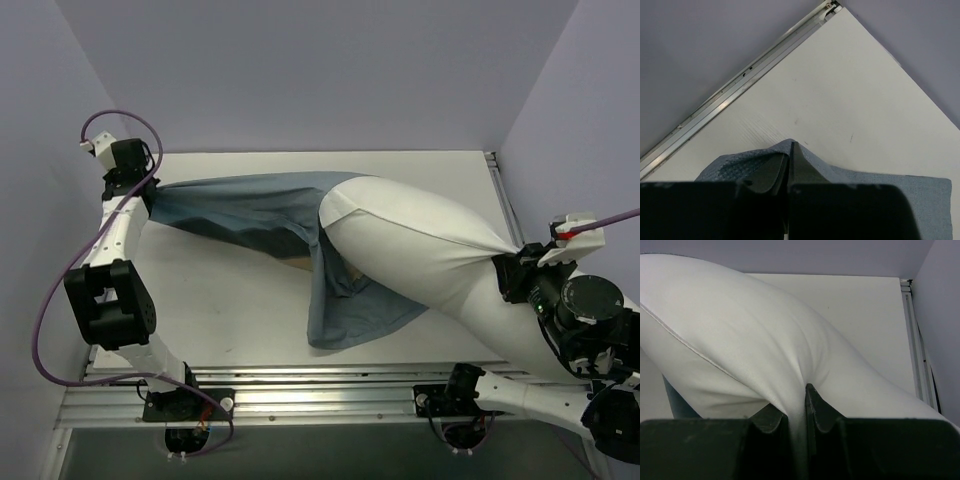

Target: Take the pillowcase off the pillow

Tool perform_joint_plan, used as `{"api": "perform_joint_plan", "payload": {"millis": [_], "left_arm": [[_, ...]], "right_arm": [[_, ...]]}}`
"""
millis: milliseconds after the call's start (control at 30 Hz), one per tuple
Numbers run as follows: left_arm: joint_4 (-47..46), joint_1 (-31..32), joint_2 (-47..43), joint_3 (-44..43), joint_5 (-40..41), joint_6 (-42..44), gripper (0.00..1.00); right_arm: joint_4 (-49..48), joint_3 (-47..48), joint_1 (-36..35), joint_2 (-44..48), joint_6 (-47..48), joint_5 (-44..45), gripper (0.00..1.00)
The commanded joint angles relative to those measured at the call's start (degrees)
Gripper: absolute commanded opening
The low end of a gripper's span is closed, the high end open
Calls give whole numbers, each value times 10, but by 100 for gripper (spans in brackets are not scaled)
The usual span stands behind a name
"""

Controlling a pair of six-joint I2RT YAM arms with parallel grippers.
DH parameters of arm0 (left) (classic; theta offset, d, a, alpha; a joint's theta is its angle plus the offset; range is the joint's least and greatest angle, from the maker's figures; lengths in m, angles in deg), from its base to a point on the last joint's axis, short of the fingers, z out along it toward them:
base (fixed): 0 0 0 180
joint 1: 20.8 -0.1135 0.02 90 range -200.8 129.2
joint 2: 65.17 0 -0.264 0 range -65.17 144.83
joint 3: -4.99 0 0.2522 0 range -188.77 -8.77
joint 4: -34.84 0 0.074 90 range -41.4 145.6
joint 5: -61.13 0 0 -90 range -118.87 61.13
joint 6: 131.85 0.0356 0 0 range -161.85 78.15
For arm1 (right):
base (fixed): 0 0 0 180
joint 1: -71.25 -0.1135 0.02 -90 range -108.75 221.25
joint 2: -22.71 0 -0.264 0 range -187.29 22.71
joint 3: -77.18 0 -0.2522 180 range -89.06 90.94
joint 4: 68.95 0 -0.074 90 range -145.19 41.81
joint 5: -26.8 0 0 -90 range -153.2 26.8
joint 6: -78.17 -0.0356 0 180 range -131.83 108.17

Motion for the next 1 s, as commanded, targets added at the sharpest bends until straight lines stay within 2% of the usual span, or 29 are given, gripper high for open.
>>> {"api": "perform_joint_plan", "payload": {"millis": [0,333,500,633,767,833,967], "left_arm": [[11,-11,15,-48,33,23,2],[64,-33,68,-122,48,39,2],[101,-42,100,-158,13,25,2],[41,-40,62,-118,-44,15,2],[31,-40,22,-118,-90,21,2],[42,-40,-9,-128,-110,30,2],[52,-39,-71,-109,-197,35,2]], "right_arm": [[-74,38,-27,-5,-35,79,0],[-52,105,-33,-11,-9,90,0],[-31,134,-34,-16,-8,95,0],[-75,102,-37,-38,8,85,0],[-150,58,-55,-74,21,82,0],[-200,39,-63,-103,30,100,0],[-277,26,-64,-174,89,163,0]]}}
